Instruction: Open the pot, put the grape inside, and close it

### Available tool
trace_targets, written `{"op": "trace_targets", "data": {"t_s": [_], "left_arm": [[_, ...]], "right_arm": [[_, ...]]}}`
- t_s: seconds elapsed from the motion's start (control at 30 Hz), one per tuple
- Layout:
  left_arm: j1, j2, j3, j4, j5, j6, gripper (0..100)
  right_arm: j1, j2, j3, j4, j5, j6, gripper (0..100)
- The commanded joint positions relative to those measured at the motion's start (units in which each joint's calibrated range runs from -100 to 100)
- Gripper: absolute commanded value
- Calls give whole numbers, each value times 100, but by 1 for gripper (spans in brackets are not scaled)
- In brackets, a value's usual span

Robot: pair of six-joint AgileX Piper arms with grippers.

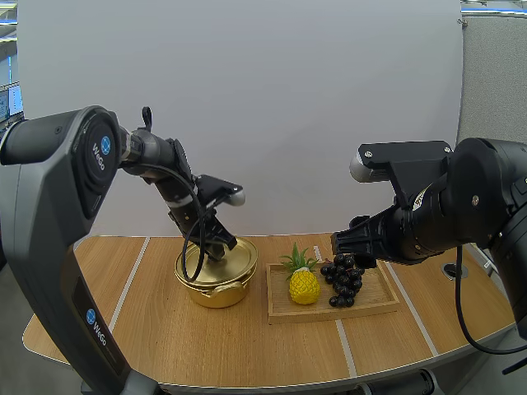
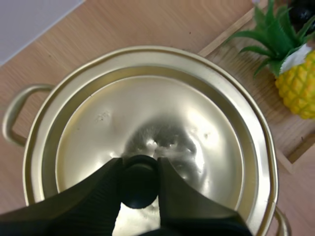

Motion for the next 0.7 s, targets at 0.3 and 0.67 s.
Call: {"op": "trace_targets", "data": {"t_s": [0.3,0.67], "left_arm": [[-21,-1851,-1789,1126,463,-588,0],[-21,-2865,-3801,1238,393,-803,0]], "right_arm": [[-21,-45,-49,1,-45,-29,100],[-21,-45,-49,1,-45,-29,100]]}}
